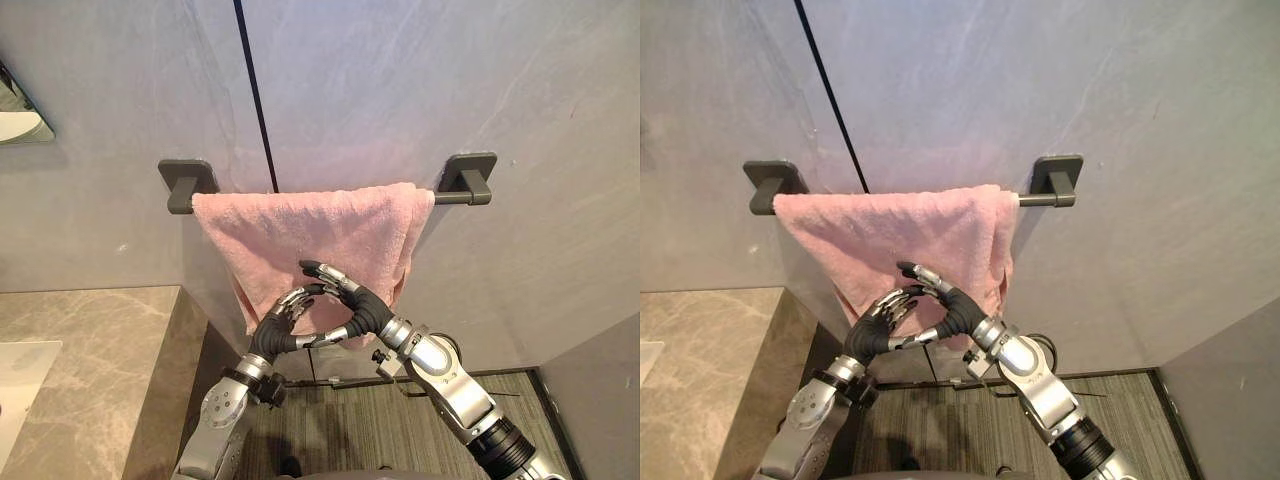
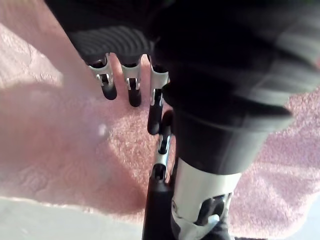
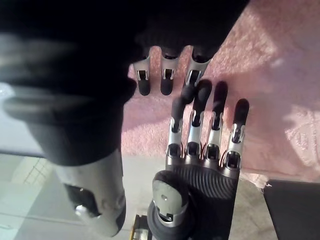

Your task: Organize washtable

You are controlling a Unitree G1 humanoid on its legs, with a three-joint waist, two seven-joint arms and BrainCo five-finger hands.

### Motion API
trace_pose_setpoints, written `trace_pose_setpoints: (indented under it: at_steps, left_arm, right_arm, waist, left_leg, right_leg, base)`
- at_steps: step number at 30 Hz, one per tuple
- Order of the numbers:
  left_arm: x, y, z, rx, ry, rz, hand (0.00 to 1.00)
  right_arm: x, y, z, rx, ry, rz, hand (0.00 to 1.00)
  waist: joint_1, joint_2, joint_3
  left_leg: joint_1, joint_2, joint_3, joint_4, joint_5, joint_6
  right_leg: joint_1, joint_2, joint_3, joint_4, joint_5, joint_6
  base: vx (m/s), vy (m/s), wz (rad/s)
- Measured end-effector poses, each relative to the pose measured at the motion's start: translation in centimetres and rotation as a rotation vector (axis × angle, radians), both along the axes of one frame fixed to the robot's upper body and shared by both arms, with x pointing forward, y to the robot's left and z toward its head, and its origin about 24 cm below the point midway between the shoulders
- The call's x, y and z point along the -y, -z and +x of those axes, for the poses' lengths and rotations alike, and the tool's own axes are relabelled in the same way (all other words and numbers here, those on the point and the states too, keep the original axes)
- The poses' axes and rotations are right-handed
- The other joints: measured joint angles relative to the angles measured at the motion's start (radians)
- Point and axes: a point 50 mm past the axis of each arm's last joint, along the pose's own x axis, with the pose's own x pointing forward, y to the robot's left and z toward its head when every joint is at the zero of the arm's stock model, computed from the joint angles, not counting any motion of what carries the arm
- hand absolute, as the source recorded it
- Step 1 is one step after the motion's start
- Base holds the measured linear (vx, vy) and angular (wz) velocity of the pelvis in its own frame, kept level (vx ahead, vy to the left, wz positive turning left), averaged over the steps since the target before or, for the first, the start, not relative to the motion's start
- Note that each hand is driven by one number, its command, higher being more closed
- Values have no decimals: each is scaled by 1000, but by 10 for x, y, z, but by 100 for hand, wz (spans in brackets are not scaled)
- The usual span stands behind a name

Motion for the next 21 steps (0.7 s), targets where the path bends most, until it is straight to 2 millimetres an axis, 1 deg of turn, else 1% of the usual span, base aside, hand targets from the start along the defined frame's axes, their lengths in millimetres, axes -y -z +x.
trace_pose_setpoints:
  at_steps: [1,3,4,7,10,16,19,21]
  left_arm:
    - [-1,1,2,-5,-22,-5,0]
    - [-8,-2,6,16,-79,-18,0]
    - [-16,-7,10,45,-140,-27,0]
    - [-26,-12,14,76,-201,-21,0]
    - [-28,-11,14,71,-222,-26,0]
    - [-39,-7,14,61,-316,-21,0]
    - [-43,-5,14,50,-343,-20,0]
    - [-47,-5,13,50,-366,-17,0]
  right_arm:
    - [3,1,0,-6,13,1,0]
    - [10,5,1,-30,55,7,0]
    - [18,11,2,-60,103,1,0]
    - [31,16,2,-86,168,3,0]
    - [37,15,5,-82,211,19,0]
    - [41,10,7,-85,259,91,0]
    - [46,8,2,-83,292,128,0]
    - [48,7,2,-78,300,134,0]
  waist:
    - [0,0,0]
    - [3,-2,-1]
    - [2,-2,-1]
    - [-3,-2,-1]
    - [-3,-2,-1]
    - [-2,-2,-1]
    - [-1,-3,-2]
    - [-2,-5,-3]
  left_leg:
    - [0,0,1,2,0,0]
    - [-1,0,1,3,0,0]
    - [-1,0,1,3,0,0]
    - [-2,0,3,3,0,0]
    - [-2,2,11,3,-1,-1]
    - [-3,2,21,3,-1,-1]
    - [-3,2,21,3,-1,-1]
    - [-3,2,21,3,-1,-1]
  right_leg:
    - [0,0,0,0,0,0]
    - [0,0,0,-1,0,0]
    - [0,1,0,-2,0,0]
    - [-1,1,1,-4,0,0]
    - [-1,2,8,-14,8,-1]
    - [1,4,20,-32,22,-1]
    - [1,4,20,-32,22,-1]
    - [1,4,20,-32,22,-1]
  base:
    - [0,0,0]
    - [0,0,0]
    - [0,0,0]
    - [-4,0,-1]
    - [-19,0,-7]
    - [-23,-1,-6]
    - [0,0,0]
    - [0,0,0]
